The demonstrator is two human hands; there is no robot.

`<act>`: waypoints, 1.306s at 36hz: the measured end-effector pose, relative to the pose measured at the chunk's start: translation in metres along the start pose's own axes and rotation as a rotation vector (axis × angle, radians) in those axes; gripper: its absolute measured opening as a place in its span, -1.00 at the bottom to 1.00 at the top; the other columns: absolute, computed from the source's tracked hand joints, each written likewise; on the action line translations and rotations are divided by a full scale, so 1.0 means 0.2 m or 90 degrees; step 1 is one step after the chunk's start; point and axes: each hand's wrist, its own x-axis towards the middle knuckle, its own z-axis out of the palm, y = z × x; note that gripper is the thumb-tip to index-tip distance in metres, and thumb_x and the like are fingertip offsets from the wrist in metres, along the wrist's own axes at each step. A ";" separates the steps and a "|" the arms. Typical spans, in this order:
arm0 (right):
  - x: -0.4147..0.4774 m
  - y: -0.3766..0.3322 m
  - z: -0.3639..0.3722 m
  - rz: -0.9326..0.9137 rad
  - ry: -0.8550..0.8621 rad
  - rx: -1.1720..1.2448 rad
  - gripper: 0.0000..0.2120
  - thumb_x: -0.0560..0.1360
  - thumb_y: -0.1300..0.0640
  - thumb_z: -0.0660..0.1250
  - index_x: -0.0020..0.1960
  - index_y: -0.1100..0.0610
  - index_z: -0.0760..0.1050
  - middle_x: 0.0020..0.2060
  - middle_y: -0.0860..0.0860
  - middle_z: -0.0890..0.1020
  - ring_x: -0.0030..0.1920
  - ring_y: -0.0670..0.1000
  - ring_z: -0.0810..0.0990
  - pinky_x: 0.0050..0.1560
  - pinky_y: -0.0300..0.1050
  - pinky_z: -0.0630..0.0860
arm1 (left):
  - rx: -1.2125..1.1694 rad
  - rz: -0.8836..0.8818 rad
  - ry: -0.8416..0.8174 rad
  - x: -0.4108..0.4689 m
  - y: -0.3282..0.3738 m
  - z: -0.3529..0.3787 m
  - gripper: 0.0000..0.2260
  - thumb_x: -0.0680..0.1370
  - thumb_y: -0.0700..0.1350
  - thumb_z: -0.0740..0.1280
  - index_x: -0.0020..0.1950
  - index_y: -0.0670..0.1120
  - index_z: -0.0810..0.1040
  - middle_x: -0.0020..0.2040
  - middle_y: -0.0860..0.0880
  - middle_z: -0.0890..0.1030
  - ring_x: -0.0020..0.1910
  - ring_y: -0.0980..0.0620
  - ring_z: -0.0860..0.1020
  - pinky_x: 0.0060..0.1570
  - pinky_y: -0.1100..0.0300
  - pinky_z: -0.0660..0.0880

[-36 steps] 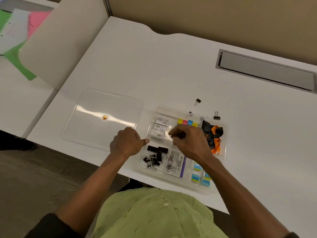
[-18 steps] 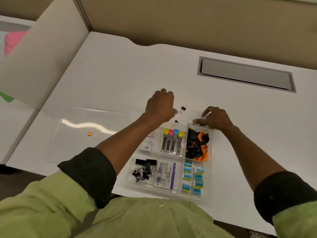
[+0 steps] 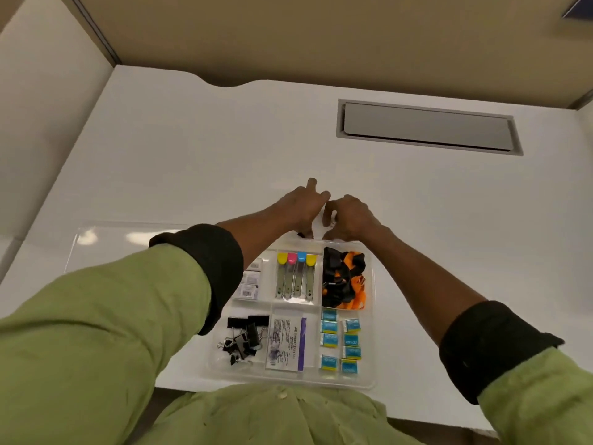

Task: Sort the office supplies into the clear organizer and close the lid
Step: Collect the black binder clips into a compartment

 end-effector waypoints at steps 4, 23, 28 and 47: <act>-0.01 0.02 0.00 0.006 0.027 0.014 -0.79 0.35 0.11 0.57 -0.06 0.13 0.66 -0.07 0.07 0.68 0.02 0.07 0.60 -0.08 -0.16 0.38 | -0.049 0.006 0.025 0.01 0.02 0.02 -0.46 0.35 -0.20 0.67 0.26 -0.16 0.53 0.26 -0.21 0.49 0.13 -0.20 0.60 -0.06 0.09 0.48; -0.12 0.06 -0.11 0.163 0.131 0.272 -0.85 0.29 0.15 0.61 -0.22 0.15 0.68 -0.29 -0.01 0.71 -0.18 0.02 0.70 -0.08 0.00 0.68 | -0.116 0.049 0.114 -0.04 -0.08 0.05 -0.84 0.44 -0.18 0.55 -0.05 -0.19 0.66 -0.03 -0.11 0.64 -0.11 -0.04 0.56 -0.14 0.05 0.55; -0.27 -0.09 -0.21 0.085 0.193 0.326 -0.89 0.32 0.14 0.59 -0.22 0.05 0.67 -0.28 -0.10 0.70 -0.21 -0.08 0.68 -0.10 -0.07 0.66 | -0.179 0.044 0.191 -0.25 -0.07 -0.08 -0.84 0.42 -0.16 0.52 -0.05 -0.12 0.63 -0.06 -0.07 0.62 -0.11 -0.04 0.57 -0.06 -0.10 0.61; -0.79 -0.75 0.30 -0.197 -0.064 0.244 -0.84 0.38 0.11 0.55 -0.05 0.02 0.66 -0.14 -0.13 0.62 -0.15 -0.16 0.53 -0.19 -0.31 0.41 | -0.271 -0.191 0.040 -1.39 -0.14 0.35 -0.73 0.45 0.09 0.57 0.09 0.20 0.59 -0.09 0.23 0.62 -0.18 0.19 0.62 -0.08 0.01 0.65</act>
